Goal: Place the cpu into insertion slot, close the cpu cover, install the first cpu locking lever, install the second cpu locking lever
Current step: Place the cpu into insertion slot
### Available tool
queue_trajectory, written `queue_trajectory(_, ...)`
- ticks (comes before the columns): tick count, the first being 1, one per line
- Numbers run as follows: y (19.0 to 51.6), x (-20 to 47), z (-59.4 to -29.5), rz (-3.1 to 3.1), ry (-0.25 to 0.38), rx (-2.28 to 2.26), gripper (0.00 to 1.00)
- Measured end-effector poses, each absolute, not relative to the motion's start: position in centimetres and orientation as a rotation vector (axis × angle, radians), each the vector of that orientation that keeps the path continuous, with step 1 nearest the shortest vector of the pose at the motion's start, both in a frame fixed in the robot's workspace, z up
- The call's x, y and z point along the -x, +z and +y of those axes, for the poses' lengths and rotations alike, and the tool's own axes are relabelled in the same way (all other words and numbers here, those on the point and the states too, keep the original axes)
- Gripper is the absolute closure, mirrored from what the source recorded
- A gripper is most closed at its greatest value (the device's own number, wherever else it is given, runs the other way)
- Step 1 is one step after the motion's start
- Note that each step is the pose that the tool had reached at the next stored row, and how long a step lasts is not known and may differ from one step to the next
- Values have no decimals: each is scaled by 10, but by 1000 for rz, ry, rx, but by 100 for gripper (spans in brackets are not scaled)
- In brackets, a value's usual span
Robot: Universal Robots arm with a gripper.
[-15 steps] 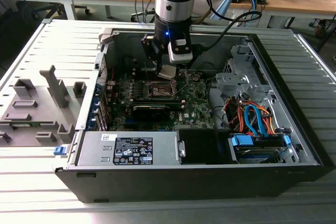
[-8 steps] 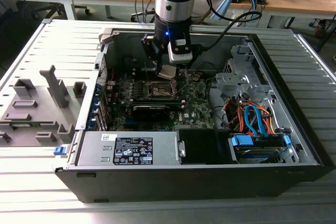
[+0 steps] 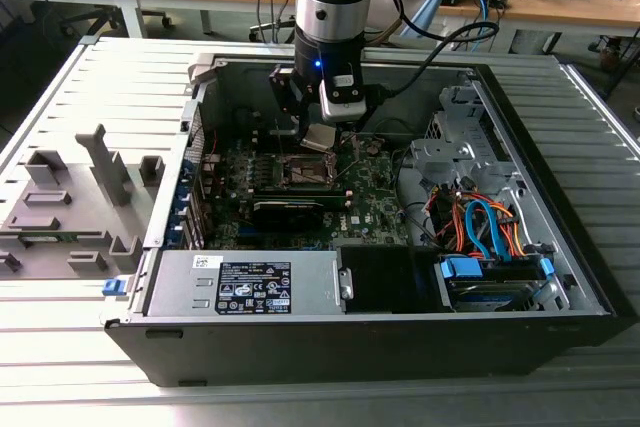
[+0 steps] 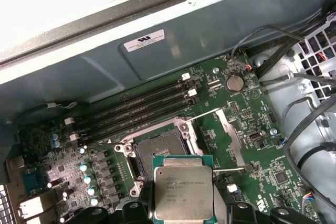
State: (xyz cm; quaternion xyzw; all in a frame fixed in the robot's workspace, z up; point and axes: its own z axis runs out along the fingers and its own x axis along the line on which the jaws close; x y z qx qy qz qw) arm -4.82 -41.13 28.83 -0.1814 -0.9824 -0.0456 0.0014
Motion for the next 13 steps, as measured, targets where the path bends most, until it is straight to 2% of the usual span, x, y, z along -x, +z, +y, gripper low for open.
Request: queue_trajectory(13, 288, 48, -411, -3081, -143, 584, 46)
